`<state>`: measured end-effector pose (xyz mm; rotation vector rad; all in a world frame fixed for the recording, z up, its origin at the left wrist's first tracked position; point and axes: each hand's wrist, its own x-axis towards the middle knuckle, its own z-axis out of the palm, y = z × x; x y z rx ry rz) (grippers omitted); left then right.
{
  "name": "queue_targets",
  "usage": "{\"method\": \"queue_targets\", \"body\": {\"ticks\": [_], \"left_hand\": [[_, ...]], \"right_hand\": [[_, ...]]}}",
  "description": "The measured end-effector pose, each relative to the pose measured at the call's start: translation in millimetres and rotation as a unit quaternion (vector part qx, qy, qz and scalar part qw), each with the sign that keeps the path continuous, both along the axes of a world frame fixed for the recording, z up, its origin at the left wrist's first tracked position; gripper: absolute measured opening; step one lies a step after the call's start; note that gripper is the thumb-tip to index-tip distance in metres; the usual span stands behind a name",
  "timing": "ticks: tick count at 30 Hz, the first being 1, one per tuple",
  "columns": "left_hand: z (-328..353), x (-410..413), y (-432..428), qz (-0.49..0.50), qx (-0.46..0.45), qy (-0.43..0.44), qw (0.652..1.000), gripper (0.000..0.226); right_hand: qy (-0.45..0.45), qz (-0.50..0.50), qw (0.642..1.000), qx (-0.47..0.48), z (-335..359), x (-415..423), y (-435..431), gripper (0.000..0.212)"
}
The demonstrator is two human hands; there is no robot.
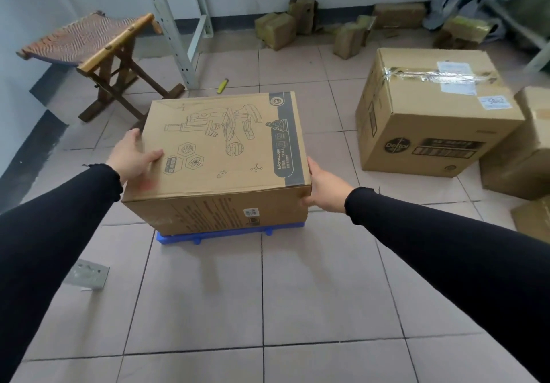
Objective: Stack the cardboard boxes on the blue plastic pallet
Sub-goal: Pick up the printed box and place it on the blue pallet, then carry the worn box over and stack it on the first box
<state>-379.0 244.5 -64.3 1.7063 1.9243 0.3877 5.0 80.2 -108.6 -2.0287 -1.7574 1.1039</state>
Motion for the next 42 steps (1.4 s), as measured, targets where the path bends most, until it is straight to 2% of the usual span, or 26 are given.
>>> {"method": "queue_targets", "body": {"ticks": [2, 3, 7, 12, 17, 24, 31, 36, 39, 42], "left_hand": [[16.9, 21.0, -4.7, -0.067, 0.072, 0.136, 0.986, 0.079], [26.4, 36.7, -9.4, -0.101, 0.092, 0.173, 0.976, 0.075], [69.0, 130.9, -41.6, -0.230, 0.158, 0.242, 0.929, 0.062], [104.9, 271.9, -84.9, -0.364, 0.168, 0.170, 0.900, 0.058], [108.0, 422.9, -162.1, -0.449, 0.183, 0.093, 0.869, 0.064], [65.4, 585.6, -271.5, -0.544, 0.075, -0.005, 0.836, 0.067], [4.1, 680.4, -350.3, -0.542, -0.079, -0.046, 0.835, 0.077], [-34.9, 710.5, -373.9, -0.495, -0.159, -0.061, 0.852, 0.089], [-51.8, 719.1, -381.5, -0.448, -0.220, -0.103, 0.860, 0.097], [-66.0, 723.0, -383.6, -0.417, -0.269, -0.163, 0.853, 0.097]], "right_hand": [[-0.101, 0.049, 0.994, -0.017, 16.9, 14.6, -5.6, 0.101], [-0.140, 0.066, 0.988, -0.009, 27.7, 25.6, -9.7, 0.092], [-0.247, 0.082, 0.962, 0.084, 75.1, 87.4, -36.4, 0.072], [-0.318, 0.037, 0.938, 0.130, 114.0, 192.3, -96.3, 0.067], [-0.337, -0.070, 0.935, 0.083, 127.7, 316.0, -198.5, 0.074], [-0.340, -0.221, 0.912, -0.066, 110.7, 472.4, -373.4, 0.094], [-0.357, -0.277, 0.866, -0.213, 67.7, 561.9, -508.8, 0.117], [-0.352, -0.286, 0.837, -0.306, 36.6, 580.4, -544.9, 0.126], [-0.313, -0.292, 0.841, -0.331, 19.6, 583.4, -546.7, 0.120], [-0.268, -0.320, 0.848, -0.325, 5.7, 584.3, -541.6, 0.111]]}}
